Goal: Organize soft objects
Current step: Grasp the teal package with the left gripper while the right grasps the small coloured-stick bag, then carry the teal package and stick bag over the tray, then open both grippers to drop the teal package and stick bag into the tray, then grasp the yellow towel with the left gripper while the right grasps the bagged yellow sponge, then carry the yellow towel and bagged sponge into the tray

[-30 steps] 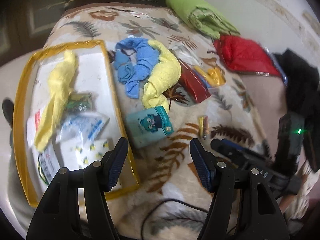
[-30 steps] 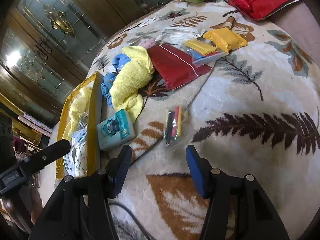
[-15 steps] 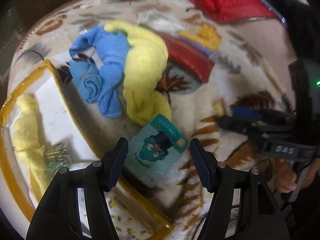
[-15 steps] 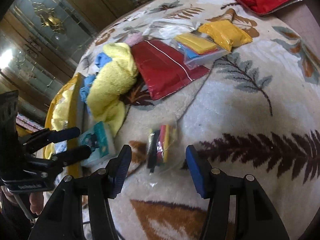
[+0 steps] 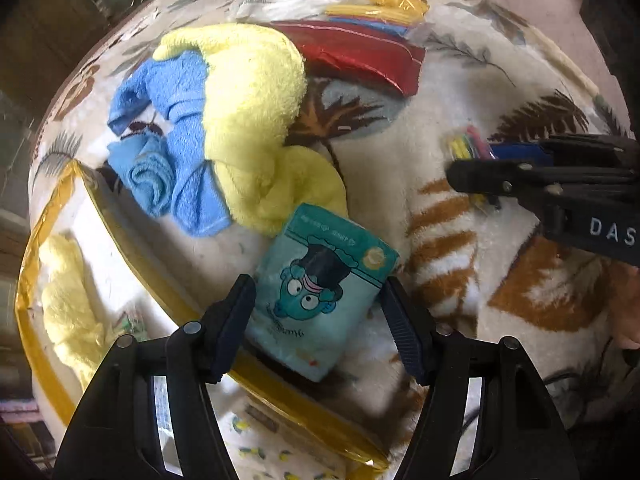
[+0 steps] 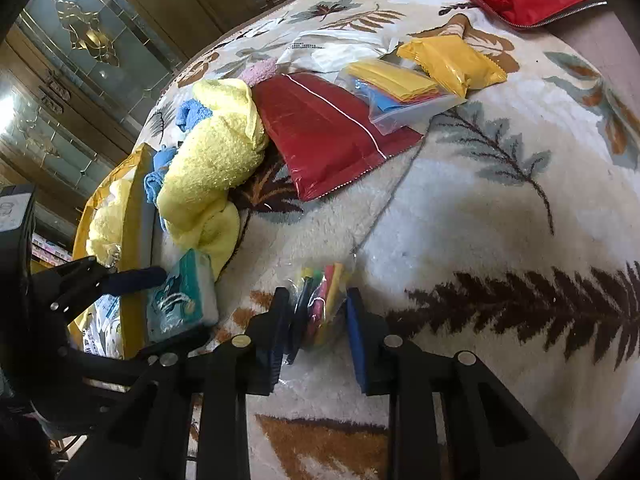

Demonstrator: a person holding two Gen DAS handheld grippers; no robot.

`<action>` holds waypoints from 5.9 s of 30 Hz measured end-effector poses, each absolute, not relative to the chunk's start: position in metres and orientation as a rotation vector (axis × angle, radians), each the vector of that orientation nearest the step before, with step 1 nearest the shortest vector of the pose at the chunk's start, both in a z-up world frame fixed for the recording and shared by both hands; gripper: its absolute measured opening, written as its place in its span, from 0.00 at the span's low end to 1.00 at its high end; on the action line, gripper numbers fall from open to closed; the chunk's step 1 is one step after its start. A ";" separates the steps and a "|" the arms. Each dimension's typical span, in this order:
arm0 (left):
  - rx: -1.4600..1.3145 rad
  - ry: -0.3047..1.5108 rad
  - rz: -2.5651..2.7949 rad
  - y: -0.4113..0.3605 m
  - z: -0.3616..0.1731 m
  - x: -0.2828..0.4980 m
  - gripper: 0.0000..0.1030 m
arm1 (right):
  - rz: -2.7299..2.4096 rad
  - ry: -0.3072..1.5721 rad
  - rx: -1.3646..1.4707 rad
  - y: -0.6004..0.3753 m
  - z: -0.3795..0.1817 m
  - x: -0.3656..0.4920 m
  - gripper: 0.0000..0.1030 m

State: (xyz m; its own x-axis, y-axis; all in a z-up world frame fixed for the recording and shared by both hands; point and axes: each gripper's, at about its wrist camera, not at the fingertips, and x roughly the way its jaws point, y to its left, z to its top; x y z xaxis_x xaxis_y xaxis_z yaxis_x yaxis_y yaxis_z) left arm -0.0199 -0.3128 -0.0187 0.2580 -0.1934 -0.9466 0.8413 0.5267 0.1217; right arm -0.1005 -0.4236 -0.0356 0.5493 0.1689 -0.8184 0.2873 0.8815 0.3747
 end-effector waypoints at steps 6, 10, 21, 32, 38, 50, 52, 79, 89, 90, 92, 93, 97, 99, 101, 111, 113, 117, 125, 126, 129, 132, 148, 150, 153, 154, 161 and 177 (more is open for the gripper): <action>0.553 1.124 -0.802 -0.297 -0.006 -0.015 0.49 | -0.073 0.984 0.515 -0.425 -0.030 -0.109 0.19; 0.366 1.176 -0.818 -0.285 0.007 -0.010 0.43 | -0.065 0.960 0.530 -0.427 -0.023 -0.112 0.19; -0.011 1.174 -0.800 -0.244 0.040 -0.039 0.38 | 0.002 0.905 0.507 -0.409 0.006 -0.123 0.19; -0.250 0.987 -0.540 -0.127 0.102 -0.056 0.38 | 0.189 0.887 0.429 -0.335 0.026 -0.120 0.18; -0.330 0.963 -0.384 -0.072 0.100 -0.034 0.38 | 0.277 0.886 0.377 -0.296 0.032 -0.101 0.19; -0.224 0.999 -0.285 -0.065 0.066 0.044 0.38 | 0.294 0.927 0.338 -0.258 0.023 -0.014 0.19; -0.202 1.017 -0.277 -0.068 0.057 0.058 0.38 | 0.281 0.943 0.343 -0.255 0.017 0.002 0.19; -0.382 1.004 -0.382 -0.069 0.050 0.054 0.45 | 0.305 0.866 0.434 -0.269 0.017 -0.007 0.52; -0.355 1.037 -0.550 -0.146 0.054 0.004 0.55 | 0.215 0.869 0.514 -0.337 0.006 -0.082 0.52; -0.341 1.039 -0.562 -0.154 0.055 0.002 0.55 | 0.198 0.869 0.537 -0.348 0.005 -0.087 0.52; -0.301 1.038 -0.577 -0.170 0.059 -0.004 0.55 | 0.171 0.865 0.574 -0.366 0.002 -0.094 0.52; -0.277 1.037 -0.590 -0.181 0.062 -0.007 0.55 | 0.154 0.861 0.595 -0.376 0.000 -0.097 0.52; -0.204 1.047 -0.620 -0.209 0.063 -0.010 0.55 | 0.105 0.847 0.642 -0.404 -0.003 -0.107 0.52; -0.190 1.070 -0.629 -0.223 0.057 -0.007 0.55 | 0.093 0.843 0.655 -0.412 -0.005 -0.112 0.52; -0.185 1.091 -0.646 -0.237 0.051 -0.002 0.55 | 0.085 0.835 0.674 -0.422 -0.008 -0.114 0.52; 0.003 1.105 -0.614 -0.300 0.021 0.038 0.55 | 0.057 0.873 0.708 -0.443 -0.029 -0.109 0.52; 0.033 1.111 -0.608 -0.311 0.014 0.046 0.55 | 0.053 0.883 0.712 -0.446 -0.033 -0.108 0.52; 0.097 1.127 -0.597 -0.332 0.000 0.061 0.55 | 0.044 0.892 0.710 -0.449 -0.035 -0.106 0.52; 0.025 1.154 -0.636 -0.316 -0.003 0.048 0.34 | 0.026 0.857 0.650 -0.466 -0.015 -0.091 0.52; 0.004 1.159 -0.638 -0.312 -0.001 0.044 0.34 | 0.021 0.852 0.641 -0.470 -0.012 -0.087 0.52; -0.096 1.195 -0.636 -0.290 0.004 0.030 0.33 | 0.018 0.850 0.596 -0.485 -0.004 -0.069 0.55; -0.141 1.216 -0.637 -0.277 0.004 0.014 0.33 | -0.035 0.863 0.553 -0.498 -0.001 -0.049 0.61; -0.015 1.223 -0.678 -0.300 -0.001 0.016 0.40 | -0.137 0.964 0.410 -0.506 -0.018 -0.002 0.43; 0.003 1.231 -0.677 -0.303 -0.003 0.016 0.40 | -0.152 0.958 0.407 -0.505 -0.018 -0.006 0.41; 0.053 1.249 -0.661 -0.312 -0.010 0.017 0.40 | -0.159 0.931 0.441 -0.506 -0.012 -0.013 0.40; 0.059 1.256 -0.662 -0.313 -0.012 0.018 0.40 | -0.158 0.918 0.455 -0.505 -0.008 -0.018 0.40; -0.003 1.227 -0.667 -0.304 -0.009 0.012 0.35 | -0.096 0.818 0.548 -0.483 0.013 -0.067 0.39; -0.426 1.058 -0.709 -0.207 0.070 -0.039 0.34 | 0.039 0.793 0.559 -0.408 0.033 -0.106 0.39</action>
State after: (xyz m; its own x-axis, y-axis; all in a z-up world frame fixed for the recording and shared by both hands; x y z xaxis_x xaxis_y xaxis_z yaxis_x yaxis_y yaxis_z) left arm -0.0395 -0.2067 0.0698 0.3035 -0.7078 -0.6378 0.3212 0.7062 -0.6309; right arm -0.1057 -0.4076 0.0326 0.7090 0.2376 -0.6639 0.1718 0.8549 0.4894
